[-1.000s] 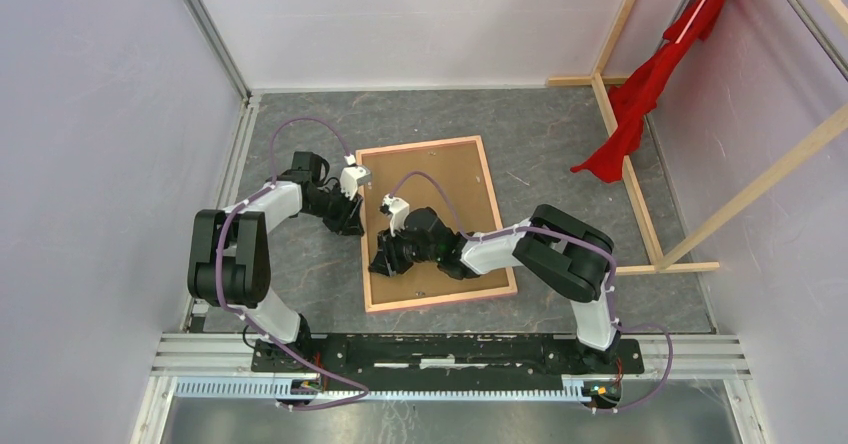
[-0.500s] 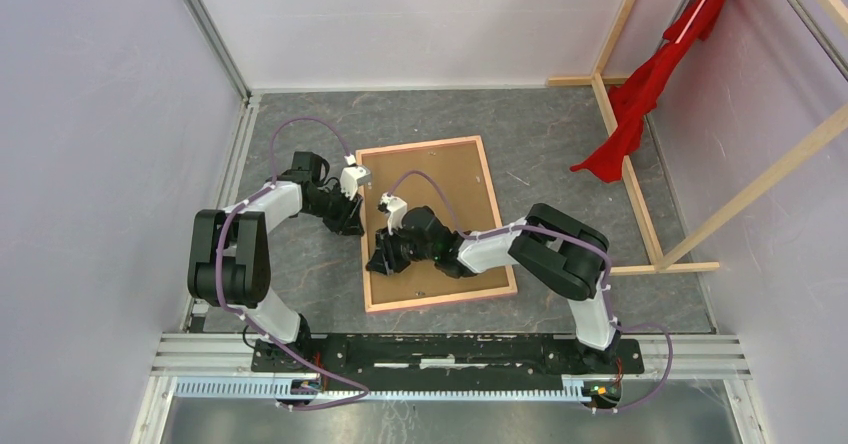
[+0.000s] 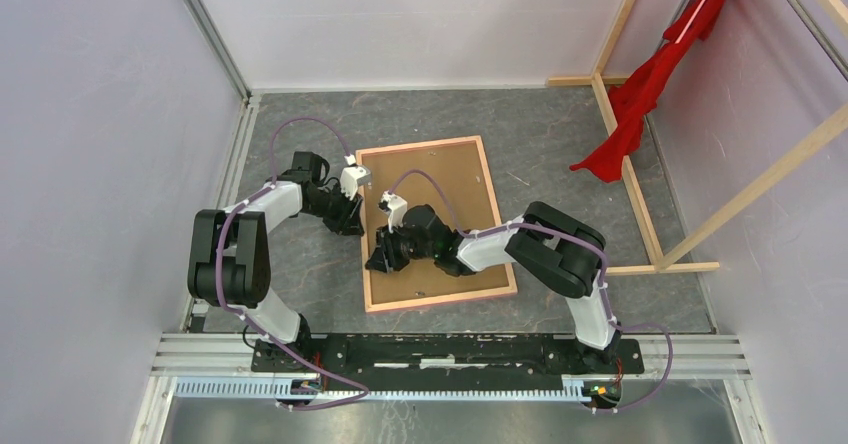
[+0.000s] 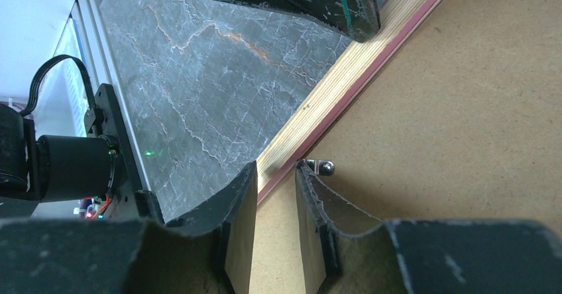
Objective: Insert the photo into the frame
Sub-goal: Install the photo frame at the center of the board.
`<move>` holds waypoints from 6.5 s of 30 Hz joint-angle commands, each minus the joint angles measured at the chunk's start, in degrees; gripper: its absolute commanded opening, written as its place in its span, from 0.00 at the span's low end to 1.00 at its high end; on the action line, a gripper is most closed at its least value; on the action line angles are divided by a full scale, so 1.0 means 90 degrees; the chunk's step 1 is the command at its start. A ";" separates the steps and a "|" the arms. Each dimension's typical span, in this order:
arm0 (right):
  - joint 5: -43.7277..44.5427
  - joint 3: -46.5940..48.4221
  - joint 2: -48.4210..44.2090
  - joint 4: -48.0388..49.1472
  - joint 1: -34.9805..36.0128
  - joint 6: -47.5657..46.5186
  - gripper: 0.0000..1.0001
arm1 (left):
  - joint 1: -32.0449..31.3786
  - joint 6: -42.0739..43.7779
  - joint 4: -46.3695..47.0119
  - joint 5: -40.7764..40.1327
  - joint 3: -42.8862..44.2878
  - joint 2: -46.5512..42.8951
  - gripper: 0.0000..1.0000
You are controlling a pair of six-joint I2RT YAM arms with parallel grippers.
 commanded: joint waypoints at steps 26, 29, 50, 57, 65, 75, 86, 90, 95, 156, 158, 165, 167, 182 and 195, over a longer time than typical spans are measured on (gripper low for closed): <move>0.0162 -0.0512 -0.0685 0.1053 -0.0289 0.0323 0.40 | -0.0069 0.0621 -0.0205 -0.0111 0.0263 0.0169 0.35; 0.0108 -0.0603 -0.0672 0.0920 -0.0284 0.0352 0.40 | -0.0069 0.0623 -0.0221 -0.0097 0.0299 0.0187 0.34; 0.0139 -0.0370 0.0030 0.0725 -0.0043 0.0471 0.40 | -0.0081 0.0674 -0.0239 -0.0048 0.0344 0.0324 0.30; 0.0209 -0.0112 0.0229 0.0658 -0.0040 0.0498 0.40 | -0.0101 0.0688 -0.0239 -0.0064 0.0352 0.0325 0.29; 0.0440 -0.0050 0.0281 0.0570 -0.0048 0.0443 0.39 | -0.0136 0.0719 -0.0239 -0.0077 0.0354 0.0305 0.29; -0.0060 -0.0348 -0.0461 0.0956 -0.0281 0.0544 0.39 | -0.0073 0.0619 -0.0529 -0.0096 0.0787 0.0364 0.29; -0.0182 0.0981 -0.0028 0.0198 -0.1576 0.0016 0.45 | 0.0407 -0.1201 -0.0349 0.0454 0.2673 0.1763 0.35; -0.0262 0.1728 0.0621 -0.0040 -0.1813 -0.0105 0.45 | 0.0407 -0.1344 -0.0349 0.0496 0.2934 0.2130 0.32; -0.0365 0.2411 0.1152 -0.0240 -0.1951 -0.0211 0.45 | 0.0407 -0.1450 -0.0354 0.0435 0.3235 0.2484 0.27; -0.1141 0.3226 0.2003 -0.0732 -0.2260 -0.0413 0.45 | -0.0306 -0.0962 -0.0789 0.0595 0.3677 0.3381 0.16; -0.1164 0.3235 0.2027 -0.0690 -0.2246 -0.0366 0.45 | -0.0306 -0.0951 -0.0786 0.0596 0.3680 0.3374 0.16; -0.1228 0.3376 0.2161 -0.0661 -0.2228 -0.0227 0.44 | -0.0307 -0.0921 -0.0786 0.0565 0.3682 0.3381 0.15; -0.1201 0.3351 0.2170 -0.0606 -0.2235 -0.0117 0.44 | -0.0312 -0.0930 -0.0786 0.0570 0.3695 0.3391 0.15; -0.0690 0.2118 0.1593 -0.0062 -0.2218 0.0215 0.43 | -0.0306 -0.0898 -0.0790 0.0498 0.3689 0.3352 0.15; -0.0681 0.2809 0.2076 -0.0260 -0.2206 0.0294 0.43 | -0.0306 -0.0886 -0.0786 0.0480 0.3699 0.3342 0.15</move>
